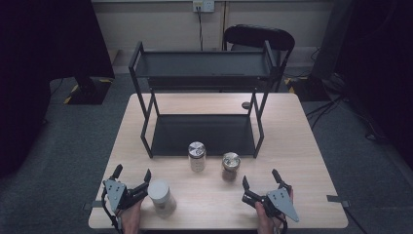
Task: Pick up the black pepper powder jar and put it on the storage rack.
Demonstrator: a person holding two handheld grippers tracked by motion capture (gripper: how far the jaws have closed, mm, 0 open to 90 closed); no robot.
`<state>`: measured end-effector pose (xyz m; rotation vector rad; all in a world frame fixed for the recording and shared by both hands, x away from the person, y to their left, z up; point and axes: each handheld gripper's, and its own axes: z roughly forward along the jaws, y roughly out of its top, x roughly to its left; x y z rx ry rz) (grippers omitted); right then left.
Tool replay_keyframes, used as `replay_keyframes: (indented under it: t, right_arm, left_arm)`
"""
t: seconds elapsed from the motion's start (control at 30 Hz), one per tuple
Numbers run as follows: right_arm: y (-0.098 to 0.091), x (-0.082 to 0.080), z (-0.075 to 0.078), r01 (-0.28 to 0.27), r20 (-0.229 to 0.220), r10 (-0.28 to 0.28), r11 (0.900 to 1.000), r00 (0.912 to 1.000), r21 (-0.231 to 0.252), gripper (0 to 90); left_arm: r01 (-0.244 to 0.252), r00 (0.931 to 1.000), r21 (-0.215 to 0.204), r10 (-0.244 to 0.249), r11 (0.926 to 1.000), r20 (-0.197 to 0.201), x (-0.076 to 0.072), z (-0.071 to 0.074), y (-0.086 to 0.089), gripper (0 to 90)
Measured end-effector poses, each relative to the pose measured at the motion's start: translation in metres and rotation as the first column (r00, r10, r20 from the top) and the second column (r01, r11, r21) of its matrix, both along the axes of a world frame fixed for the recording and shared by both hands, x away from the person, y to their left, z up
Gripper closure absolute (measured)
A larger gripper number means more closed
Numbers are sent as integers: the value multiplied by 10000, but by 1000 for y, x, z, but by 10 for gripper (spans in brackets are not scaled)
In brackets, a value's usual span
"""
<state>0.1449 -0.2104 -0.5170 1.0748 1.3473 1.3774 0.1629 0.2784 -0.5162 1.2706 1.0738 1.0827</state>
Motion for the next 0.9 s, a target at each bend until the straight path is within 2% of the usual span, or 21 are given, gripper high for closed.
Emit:
replay_keyframes:
  t: [0.33,0.43,0.63,0.9]
  right_arm:
    - [2,0,0,127,3,-127,9999,9999,11,0]
    - [3,-1,0,146,13,-146,9999,9999,5,0]
    - [3,-1,0,152,16,-152,9999,9999,4,0]
    - [2,-1,0,135,13,-135,9999,9999,2,0]
  left_arm:
    - [26,10000,-18,-26,10000,-30,0,0,1,0]
    - [41,9999,80,-40,10000,-131,1,3,0,0]
    - [1,9998,-3,-1,10000,-211,2,4,0,0]
    - [38,9999,-154,-40,9999,-128,5,14,0,0]
